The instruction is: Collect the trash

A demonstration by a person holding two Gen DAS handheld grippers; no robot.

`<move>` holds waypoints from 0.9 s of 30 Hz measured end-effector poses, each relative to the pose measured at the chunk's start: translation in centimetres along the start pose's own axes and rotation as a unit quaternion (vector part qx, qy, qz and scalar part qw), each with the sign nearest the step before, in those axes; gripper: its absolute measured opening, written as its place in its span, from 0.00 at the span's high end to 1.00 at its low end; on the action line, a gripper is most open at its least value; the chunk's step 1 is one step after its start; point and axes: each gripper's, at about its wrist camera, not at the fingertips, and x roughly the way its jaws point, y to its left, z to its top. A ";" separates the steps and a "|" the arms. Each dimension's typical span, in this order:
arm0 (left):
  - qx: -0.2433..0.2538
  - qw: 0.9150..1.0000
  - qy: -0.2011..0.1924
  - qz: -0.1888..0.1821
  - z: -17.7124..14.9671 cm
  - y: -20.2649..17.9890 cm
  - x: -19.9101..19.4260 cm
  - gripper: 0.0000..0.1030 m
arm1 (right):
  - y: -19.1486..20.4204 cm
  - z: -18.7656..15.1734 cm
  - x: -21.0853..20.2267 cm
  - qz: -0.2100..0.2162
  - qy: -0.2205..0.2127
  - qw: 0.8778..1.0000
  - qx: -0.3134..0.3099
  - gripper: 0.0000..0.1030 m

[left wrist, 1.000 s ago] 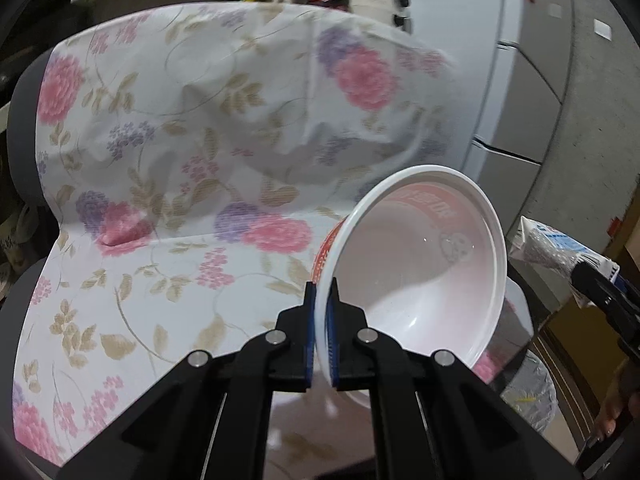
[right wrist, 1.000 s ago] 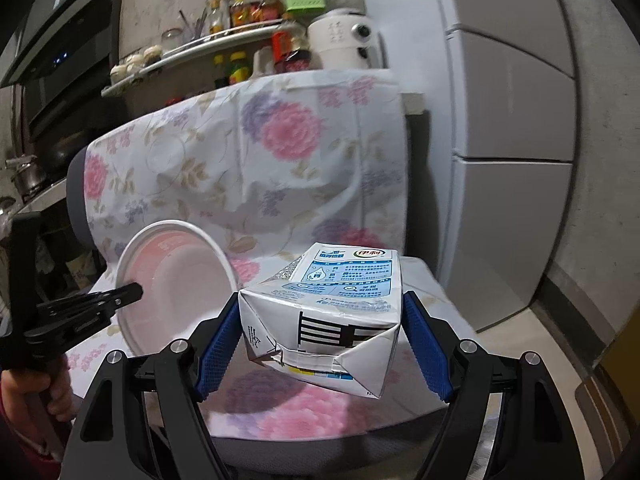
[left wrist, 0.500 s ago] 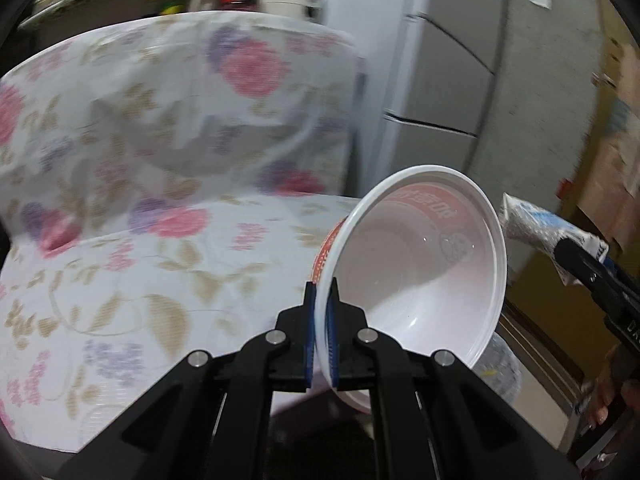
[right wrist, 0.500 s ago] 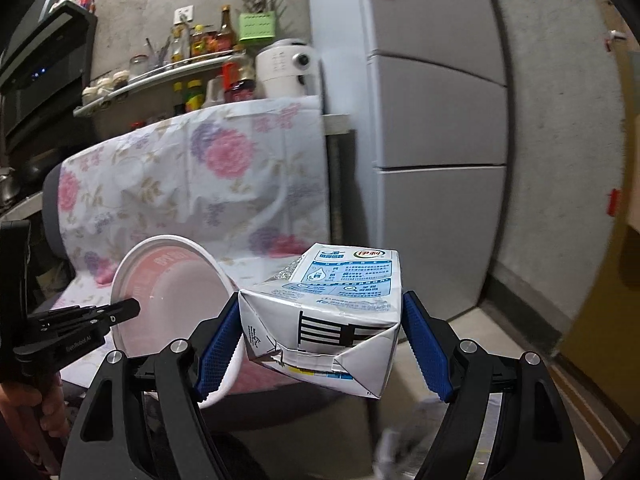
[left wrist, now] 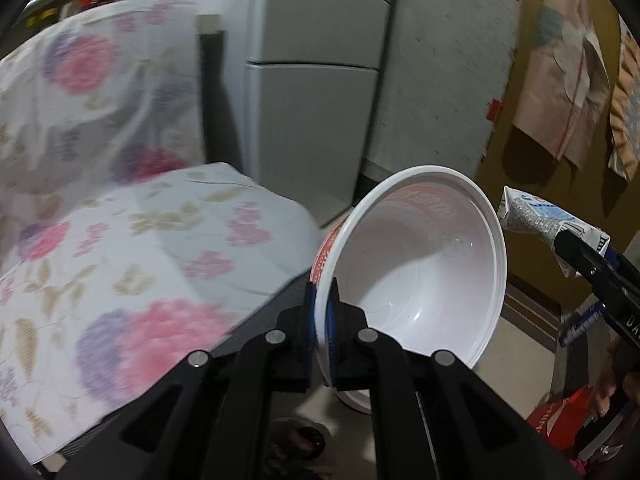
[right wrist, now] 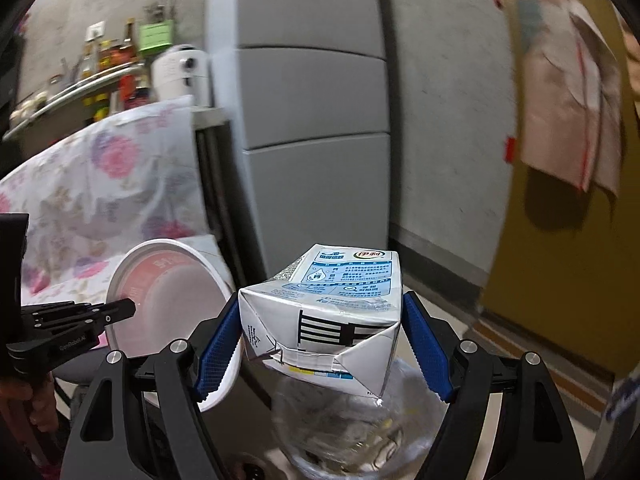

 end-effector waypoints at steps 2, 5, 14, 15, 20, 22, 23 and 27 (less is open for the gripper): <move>0.007 1.000 0.008 -0.007 0.2 -1.2 1.5 0.97 | -1.1 -0.5 0.6 -0.009 0.003 1.000 0.007 0.24; 0.014 1.000 0.016 -0.015 0.6 -2.6 3.4 0.97 | -2.8 -1.1 1.7 -0.019 0.014 1.000 0.019 0.24; 0.024 0.998 0.053 -0.040 1.3 -4.4 8.1 0.55 | -6.2 -2.0 5.4 -0.006 0.064 0.995 0.082 0.17; 0.021 0.998 0.050 -0.039 1.3 -4.2 8.2 0.47 | -6.3 -2.0 5.6 -0.006 0.066 0.994 0.084 0.17; 0.012 0.998 0.045 -0.036 1.3 -3.1 7.4 0.47 | -6.0 -1.8 5.2 -0.010 0.063 0.995 0.079 0.16; 0.005 0.999 0.042 -0.033 1.3 -2.4 6.7 0.47 | -5.6 -1.4 4.8 -0.007 0.060 0.995 0.073 0.16; 0.004 0.999 0.041 -0.032 1.3 -2.3 6.5 0.47 | -5.4 -1.2 4.6 -0.006 0.059 0.996 0.070 0.16; 0.009 0.999 0.034 -0.016 1.1 -1.6 5.0 0.47 | -3.5 -0.2 3.7 -0.008 0.056 0.997 0.048 0.16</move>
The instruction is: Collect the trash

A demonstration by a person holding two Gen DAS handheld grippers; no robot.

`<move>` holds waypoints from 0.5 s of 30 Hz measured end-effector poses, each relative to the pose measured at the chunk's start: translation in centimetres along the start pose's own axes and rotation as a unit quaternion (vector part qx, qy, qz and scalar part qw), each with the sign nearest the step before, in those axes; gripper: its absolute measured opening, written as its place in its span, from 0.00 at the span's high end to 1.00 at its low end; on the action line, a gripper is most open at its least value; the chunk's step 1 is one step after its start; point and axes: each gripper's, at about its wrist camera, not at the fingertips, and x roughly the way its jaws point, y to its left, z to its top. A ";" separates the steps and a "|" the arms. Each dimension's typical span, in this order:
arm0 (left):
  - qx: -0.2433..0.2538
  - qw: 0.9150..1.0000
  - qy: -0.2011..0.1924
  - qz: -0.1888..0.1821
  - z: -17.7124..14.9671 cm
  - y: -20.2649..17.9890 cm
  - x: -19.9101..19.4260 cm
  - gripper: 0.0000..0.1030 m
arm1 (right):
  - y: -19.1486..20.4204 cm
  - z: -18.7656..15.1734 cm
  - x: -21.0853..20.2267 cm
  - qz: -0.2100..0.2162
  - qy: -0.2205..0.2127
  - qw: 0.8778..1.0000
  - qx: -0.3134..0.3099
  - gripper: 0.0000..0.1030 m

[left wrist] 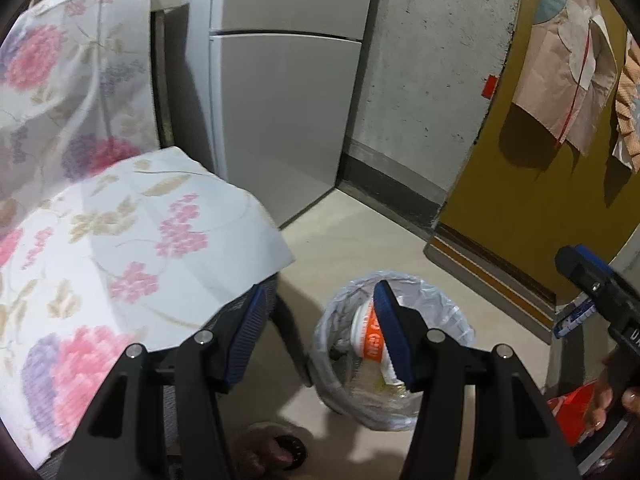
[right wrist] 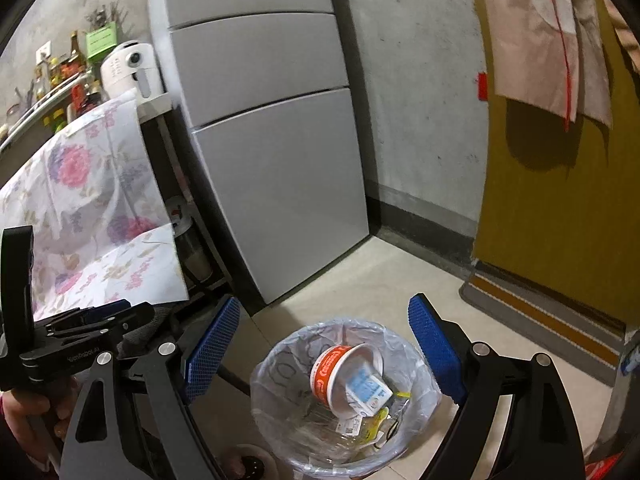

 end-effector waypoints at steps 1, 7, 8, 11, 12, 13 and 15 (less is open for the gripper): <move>0.002 1.000 -0.002 0.006 -0.1 0.2 -0.6 0.47 | 0.7 0.1 -0.3 -0.001 0.001 1.000 -0.007 0.16; 0.000 1.000 -0.004 0.012 -0.5 1.6 -3.3 0.40 | 4.1 0.4 -1.5 -0.019 0.040 0.998 -0.046 0.16; -0.002 1.000 -0.003 0.012 -0.7 2.0 -4.0 0.39 | 4.4 0.3 -1.8 -0.017 0.044 0.998 -0.048 0.16; -0.010 1.000 -0.001 0.017 -0.9 3.1 -6.1 0.33 | 5.7 0.5 -3.6 -0.002 0.052 0.998 -0.046 0.15; -0.012 1.000 -0.002 0.018 -0.9 3.3 -6.8 0.29 | 6.2 0.8 -4.4 0.007 0.051 0.998 -0.044 0.13; -0.014 1.000 -0.006 0.024 -0.8 3.6 -8.1 0.24 | 6.8 1.1 -5.4 0.015 0.050 0.998 -0.046 0.13; -0.014 0.999 -0.015 0.037 -0.8 4.0 -10.2 0.15 | 8.2 1.9 -7.2 0.025 0.042 0.997 -0.062 0.12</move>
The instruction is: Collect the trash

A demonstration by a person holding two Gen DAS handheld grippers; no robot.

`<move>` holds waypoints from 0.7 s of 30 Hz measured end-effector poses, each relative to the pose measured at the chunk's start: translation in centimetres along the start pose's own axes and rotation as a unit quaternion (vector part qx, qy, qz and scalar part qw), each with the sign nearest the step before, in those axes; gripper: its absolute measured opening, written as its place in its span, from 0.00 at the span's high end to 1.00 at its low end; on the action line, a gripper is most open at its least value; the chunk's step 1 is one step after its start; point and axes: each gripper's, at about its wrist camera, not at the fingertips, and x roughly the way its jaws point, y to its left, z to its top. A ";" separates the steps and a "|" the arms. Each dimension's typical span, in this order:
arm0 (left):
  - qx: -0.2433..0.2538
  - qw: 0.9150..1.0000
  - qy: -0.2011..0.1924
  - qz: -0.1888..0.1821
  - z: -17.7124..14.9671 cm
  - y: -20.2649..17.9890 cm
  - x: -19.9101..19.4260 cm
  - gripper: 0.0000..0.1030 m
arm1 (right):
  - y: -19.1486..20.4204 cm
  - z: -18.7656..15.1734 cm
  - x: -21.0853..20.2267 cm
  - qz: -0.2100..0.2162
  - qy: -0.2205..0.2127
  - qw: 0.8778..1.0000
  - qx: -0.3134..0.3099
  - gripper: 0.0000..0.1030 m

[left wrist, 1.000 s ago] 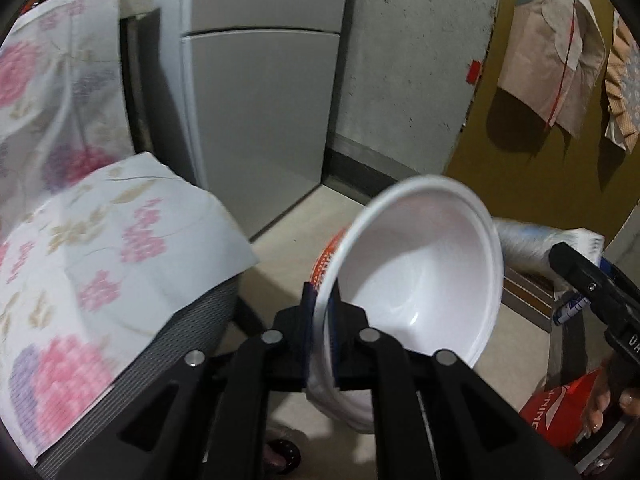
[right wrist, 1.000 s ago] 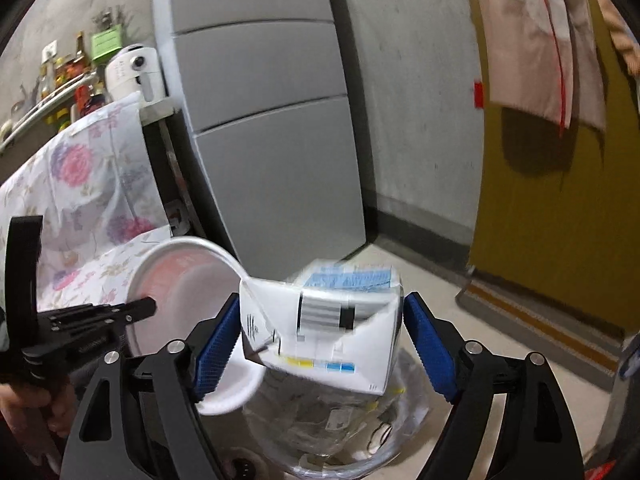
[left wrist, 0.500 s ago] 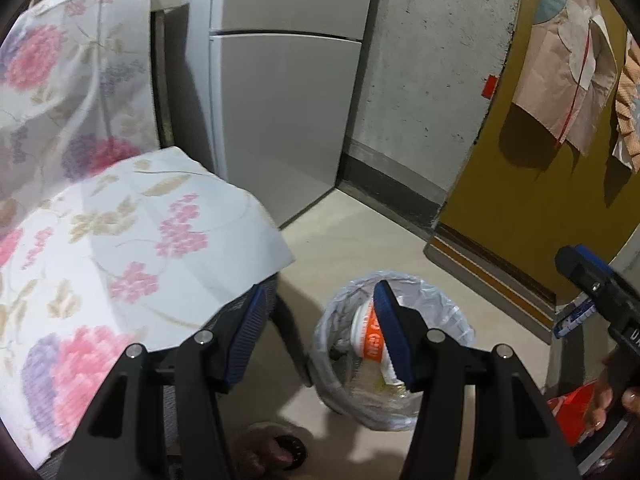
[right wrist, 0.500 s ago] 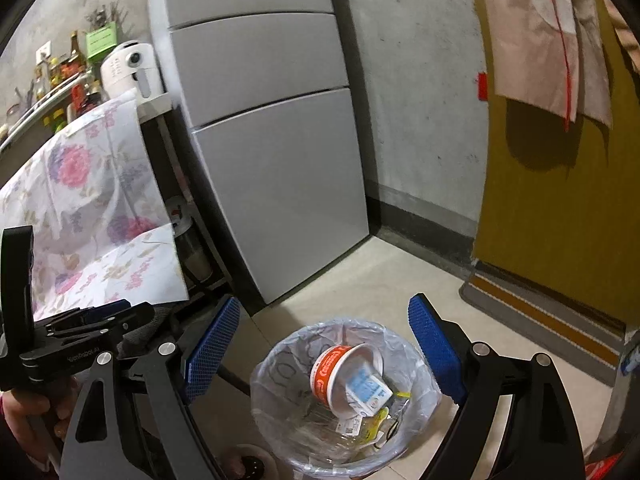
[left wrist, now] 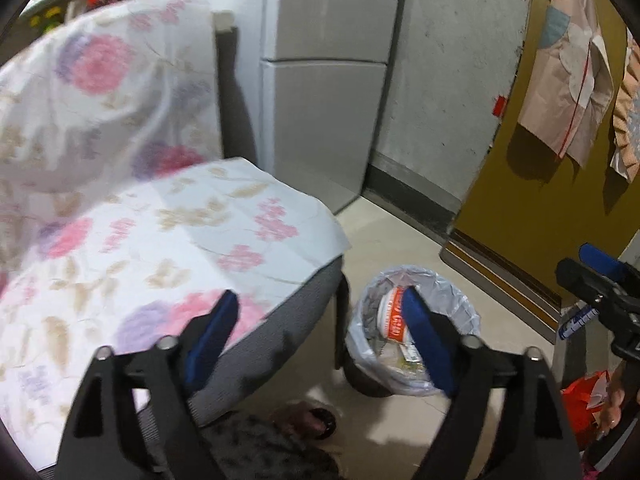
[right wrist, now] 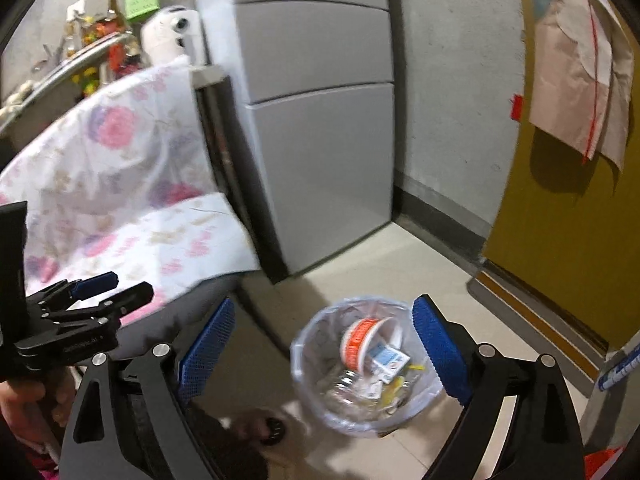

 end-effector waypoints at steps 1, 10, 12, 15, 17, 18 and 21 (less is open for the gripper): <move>0.000 1.000 -0.008 0.009 0.1 0.3 -1.7 0.10 | 0.9 0.4 -0.9 0.000 -0.005 1.000 -0.014 0.12; -0.020 0.998 -0.020 0.062 -1.5 2.2 -10.8 0.07 | 6.5 1.9 -6.5 -0.001 -0.007 0.998 -0.065 0.12; -0.024 0.997 -0.022 0.066 -1.9 2.4 -12.5 0.07 | 7.0 1.9 -7.4 0.021 -0.009 0.997 -0.067 0.12; -0.030 0.997 -0.031 0.068 -2.0 2.7 -14.7 0.07 | 7.6 2.1 -8.6 0.042 -0.015 0.996 -0.077 0.12; -0.026 0.996 -0.037 0.082 -2.1 2.6 -16.0 0.07 | 8.1 2.3 -9.2 0.042 -0.018 0.995 -0.084 0.12; -0.024 0.995 -0.040 0.090 -2.2 2.5 -16.6 0.06 | 8.3 2.4 -9.4 0.044 -0.019 0.995 -0.086 0.12; -0.021 0.993 -0.048 0.103 -2.1 2.3 -18.0 0.06 | 8.4 2.7 -10.3 0.050 -0.025 0.994 -0.091 0.12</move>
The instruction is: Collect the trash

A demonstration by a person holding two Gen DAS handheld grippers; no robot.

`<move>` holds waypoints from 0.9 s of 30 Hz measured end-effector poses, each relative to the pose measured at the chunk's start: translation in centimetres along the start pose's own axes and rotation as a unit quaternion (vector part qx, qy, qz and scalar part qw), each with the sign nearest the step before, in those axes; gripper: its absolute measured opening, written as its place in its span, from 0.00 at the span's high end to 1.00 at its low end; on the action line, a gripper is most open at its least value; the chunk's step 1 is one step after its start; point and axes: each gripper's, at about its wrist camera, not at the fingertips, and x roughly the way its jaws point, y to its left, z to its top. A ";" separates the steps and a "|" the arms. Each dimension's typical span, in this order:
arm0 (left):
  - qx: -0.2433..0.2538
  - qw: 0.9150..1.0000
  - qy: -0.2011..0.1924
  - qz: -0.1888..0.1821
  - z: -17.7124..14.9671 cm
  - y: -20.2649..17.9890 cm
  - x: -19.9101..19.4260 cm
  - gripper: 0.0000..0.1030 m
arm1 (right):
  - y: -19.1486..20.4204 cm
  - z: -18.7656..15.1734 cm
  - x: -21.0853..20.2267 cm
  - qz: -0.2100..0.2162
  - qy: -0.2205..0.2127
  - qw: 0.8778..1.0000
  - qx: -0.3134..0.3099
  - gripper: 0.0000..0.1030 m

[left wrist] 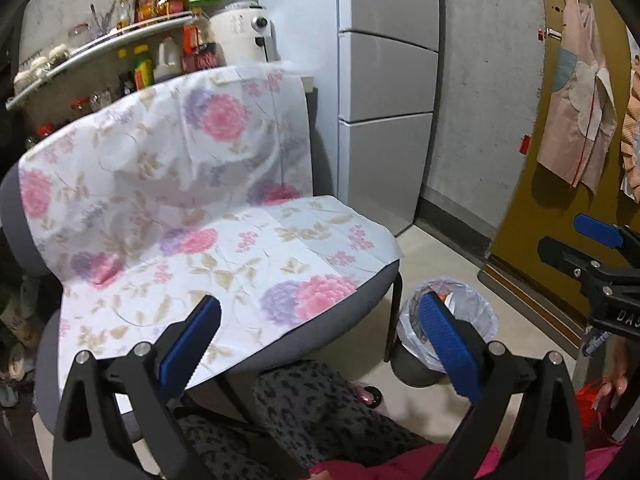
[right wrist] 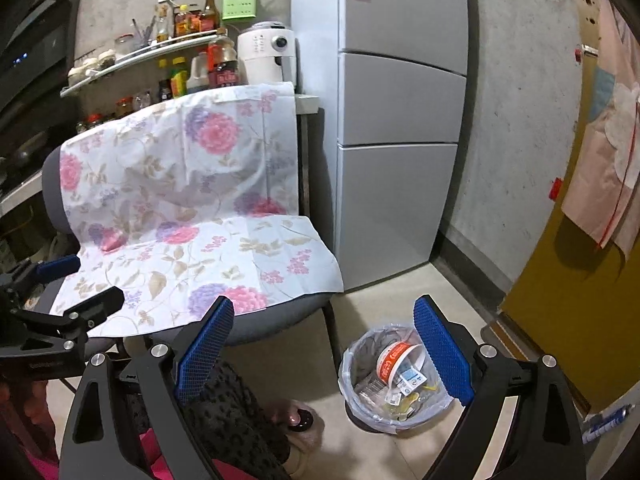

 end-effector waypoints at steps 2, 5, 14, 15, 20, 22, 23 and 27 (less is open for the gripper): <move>-0.007 1.000 -0.002 -0.003 0.2 0.3 -0.8 0.07 | 0.1 0.1 -0.6 0.000 -0.004 1.000 -0.004 0.12; -0.016 1.000 -0.003 -0.003 0.3 0.6 -1.3 0.07 | 0.0 0.3 -1.2 0.004 -0.010 1.000 -0.002 0.12; -0.032 0.999 -0.001 -0.003 0.2 1.3 -1.4 0.07 | -0.2 0.2 -1.2 -0.003 -0.011 1.000 0.004 0.12; -0.031 0.999 -0.001 -0.003 0.2 1.3 -1.4 0.07 | -0.2 0.2 -1.1 -0.002 -0.011 1.000 0.003 0.12; -0.032 0.999 -0.001 -0.003 0.2 1.3 -1.4 0.07 | -0.2 0.1 -1.1 -0.001 -0.012 1.000 0.000 0.12; -0.032 0.999 -0.001 -0.003 0.3 1.4 -1.4 0.07 | -0.2 0.1 -1.1 -0.001 -0.012 1.000 0.001 0.12; -0.032 0.999 -0.002 -0.003 0.4 1.4 -1.5 0.07 | -0.2 0.1 -1.1 -0.002 -0.012 1.000 0.003 0.12; -0.032 0.999 -0.004 -0.002 0.6 1.5 -1.8 0.07 | -0.4 0.2 -1.1 -0.005 -0.014 1.000 0.009 0.12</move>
